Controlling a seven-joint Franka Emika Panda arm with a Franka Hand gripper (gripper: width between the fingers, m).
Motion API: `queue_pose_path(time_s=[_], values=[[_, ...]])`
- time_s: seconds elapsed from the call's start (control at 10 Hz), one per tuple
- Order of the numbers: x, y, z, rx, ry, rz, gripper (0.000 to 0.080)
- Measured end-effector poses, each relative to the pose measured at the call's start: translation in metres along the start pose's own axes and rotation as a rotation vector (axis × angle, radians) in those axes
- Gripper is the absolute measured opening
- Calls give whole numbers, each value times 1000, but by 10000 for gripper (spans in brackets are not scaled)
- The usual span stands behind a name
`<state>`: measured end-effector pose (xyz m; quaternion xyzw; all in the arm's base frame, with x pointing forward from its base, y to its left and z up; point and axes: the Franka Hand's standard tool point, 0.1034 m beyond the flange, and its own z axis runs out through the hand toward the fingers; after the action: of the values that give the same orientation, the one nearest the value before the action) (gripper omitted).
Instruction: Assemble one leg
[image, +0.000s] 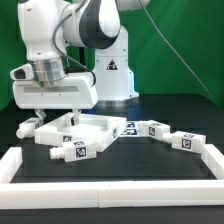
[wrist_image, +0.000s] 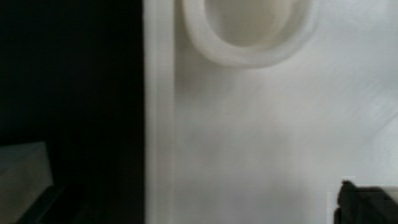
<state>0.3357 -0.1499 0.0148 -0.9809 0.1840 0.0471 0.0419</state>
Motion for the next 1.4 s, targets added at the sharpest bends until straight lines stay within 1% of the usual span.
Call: queue_pose_path(time_s=[0.1,0.2,0.3,0.4,0.5,0.6,0.7,0.9,1.0,1.1,1.2,1.3,1.4], values=[[0,0,0,0,0,0,627],[0,0,0,0,0,0,627],[0,0,0,0,-1,0,453],[0,0,0,0,-1,0,453],[0,0,0,0,-1,0,269],[0,0,0,0,-1,0,135],[0,0,0,0,-1,0,51],[1,0,-2,1,4,-26,51],[3,-4,-10,14,3,-41,51],[3,-4,-21,38,-6,-44,51],[4,-9,-35,68,-29,-50,51],[7,-15,-51,88,-32,-58,51],[11,-21,-58,91,-25,-71,51]])
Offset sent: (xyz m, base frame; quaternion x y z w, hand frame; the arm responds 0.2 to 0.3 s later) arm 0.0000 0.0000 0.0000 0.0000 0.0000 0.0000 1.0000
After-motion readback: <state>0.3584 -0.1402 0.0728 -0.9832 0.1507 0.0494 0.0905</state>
